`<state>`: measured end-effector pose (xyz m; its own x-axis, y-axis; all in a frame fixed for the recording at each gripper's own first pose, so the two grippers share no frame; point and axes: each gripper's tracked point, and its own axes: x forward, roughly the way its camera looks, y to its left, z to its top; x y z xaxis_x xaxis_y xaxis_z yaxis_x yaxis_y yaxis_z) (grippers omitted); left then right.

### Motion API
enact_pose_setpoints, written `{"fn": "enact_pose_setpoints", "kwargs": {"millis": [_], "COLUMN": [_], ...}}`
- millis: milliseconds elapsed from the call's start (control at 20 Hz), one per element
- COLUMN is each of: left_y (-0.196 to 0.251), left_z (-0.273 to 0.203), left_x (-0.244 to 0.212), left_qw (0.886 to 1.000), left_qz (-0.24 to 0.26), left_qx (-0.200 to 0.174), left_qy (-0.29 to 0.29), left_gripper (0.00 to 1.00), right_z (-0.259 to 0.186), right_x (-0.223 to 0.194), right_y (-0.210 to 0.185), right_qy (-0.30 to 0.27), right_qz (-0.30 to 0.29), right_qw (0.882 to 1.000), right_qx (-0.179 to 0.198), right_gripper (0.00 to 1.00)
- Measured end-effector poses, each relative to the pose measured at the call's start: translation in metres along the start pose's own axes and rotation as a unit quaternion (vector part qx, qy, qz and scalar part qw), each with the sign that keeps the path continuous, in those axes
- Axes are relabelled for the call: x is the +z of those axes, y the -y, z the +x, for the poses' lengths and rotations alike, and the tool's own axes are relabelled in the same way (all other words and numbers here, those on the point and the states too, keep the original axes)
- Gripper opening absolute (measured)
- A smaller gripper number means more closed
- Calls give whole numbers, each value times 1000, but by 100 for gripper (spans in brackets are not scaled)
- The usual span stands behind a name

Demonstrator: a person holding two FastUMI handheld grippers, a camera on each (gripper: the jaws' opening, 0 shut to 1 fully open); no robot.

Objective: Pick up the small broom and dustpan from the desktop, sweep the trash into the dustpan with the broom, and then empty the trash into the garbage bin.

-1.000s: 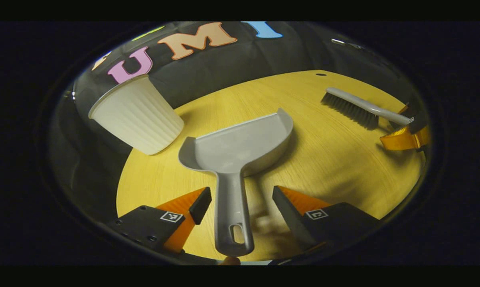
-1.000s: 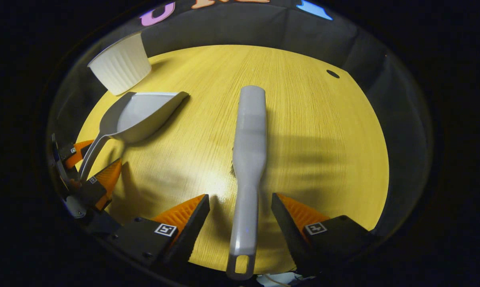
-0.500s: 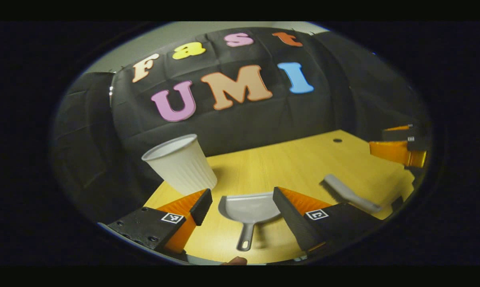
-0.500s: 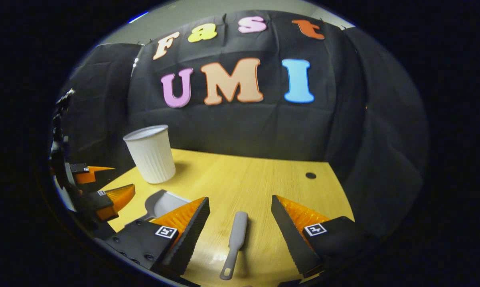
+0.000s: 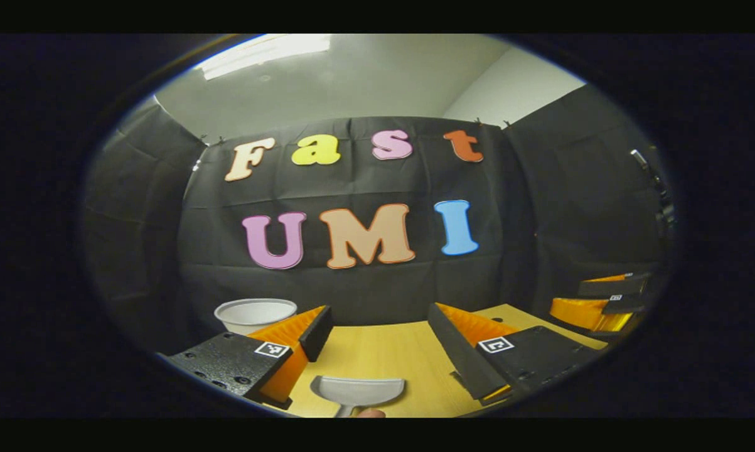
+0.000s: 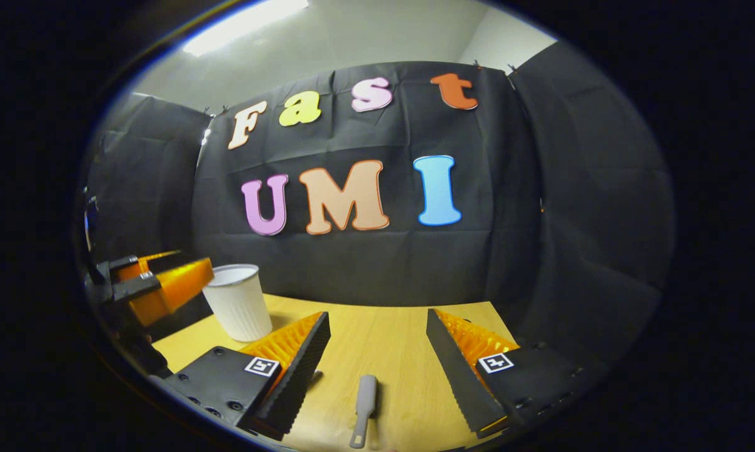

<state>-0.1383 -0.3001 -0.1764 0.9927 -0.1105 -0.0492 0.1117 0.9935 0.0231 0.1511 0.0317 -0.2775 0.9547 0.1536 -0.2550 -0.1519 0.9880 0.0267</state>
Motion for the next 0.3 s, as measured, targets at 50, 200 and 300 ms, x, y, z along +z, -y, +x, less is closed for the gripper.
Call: {"fn": "enact_pose_setpoints", "kwargs": {"millis": [50,200,300], "left_y": [4,15,16], "left_z": [1,1,1], "left_x": [0,-2,-1], "left_qw": [1000,999,999], "left_qz": [-3,-8,-5], "left_qx": [-9,-38,-48], "left_qy": [-2,-4,0], "left_gripper": [93,93,93], "right_z": [-4,-11,-20], "right_x": [10,22,18], "right_y": [-1,-1,6], "right_qy": [15,35,41], "right_qz": [2,-7,-11], "right_qw": [1000,999,998], "right_qx": [-8,-34,-46], "right_gripper": [98,98,99]}}
